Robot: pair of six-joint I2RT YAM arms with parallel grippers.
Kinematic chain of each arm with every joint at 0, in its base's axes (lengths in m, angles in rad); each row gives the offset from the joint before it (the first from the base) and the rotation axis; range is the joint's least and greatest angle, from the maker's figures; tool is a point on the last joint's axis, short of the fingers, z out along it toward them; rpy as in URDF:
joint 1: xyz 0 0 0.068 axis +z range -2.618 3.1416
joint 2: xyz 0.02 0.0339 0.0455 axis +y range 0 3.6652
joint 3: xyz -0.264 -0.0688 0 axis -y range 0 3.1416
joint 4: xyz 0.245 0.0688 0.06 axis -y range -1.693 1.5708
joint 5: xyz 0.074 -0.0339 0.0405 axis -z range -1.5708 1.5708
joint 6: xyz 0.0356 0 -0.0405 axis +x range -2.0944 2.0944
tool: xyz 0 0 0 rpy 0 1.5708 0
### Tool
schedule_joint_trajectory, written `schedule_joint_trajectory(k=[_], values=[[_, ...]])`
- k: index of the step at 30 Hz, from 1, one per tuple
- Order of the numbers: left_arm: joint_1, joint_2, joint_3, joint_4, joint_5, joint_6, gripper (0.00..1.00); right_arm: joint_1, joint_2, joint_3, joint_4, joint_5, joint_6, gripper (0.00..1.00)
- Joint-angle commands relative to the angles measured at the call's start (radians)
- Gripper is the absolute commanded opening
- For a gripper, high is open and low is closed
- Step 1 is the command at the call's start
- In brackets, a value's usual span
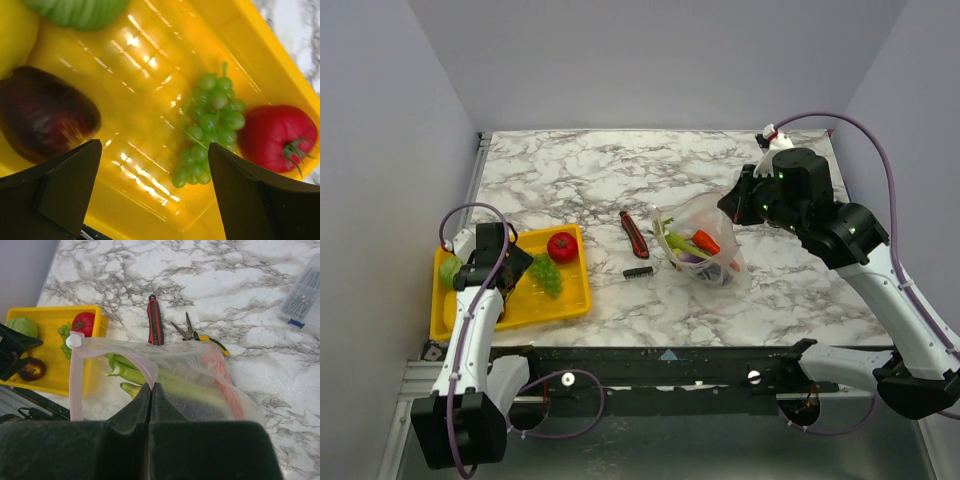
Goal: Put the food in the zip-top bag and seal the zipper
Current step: Pick up the fake vegetable from the bin.
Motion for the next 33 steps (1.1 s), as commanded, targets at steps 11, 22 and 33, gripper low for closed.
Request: schedule_joint_trajectory(k=[11, 22, 33], values=[[0.159, 0.081, -0.006, -0.074, -0.237, -0.227, 0.96, -0.003, 0.038, 0.094, -0.013, -0.031, -0.04, 0.01], [0.182, 0.022, 0.002, -0.176, -0.342, -0.252, 0.99, -0.003, 0.041, 0.086, -0.006, -0.046, -0.055, 0.01], [0.219, 0.08, -0.033, -0.171, -0.27, -0.3, 0.98, -0.003, 0.01, 0.076, 0.0, -0.047, -0.049, 0.01]])
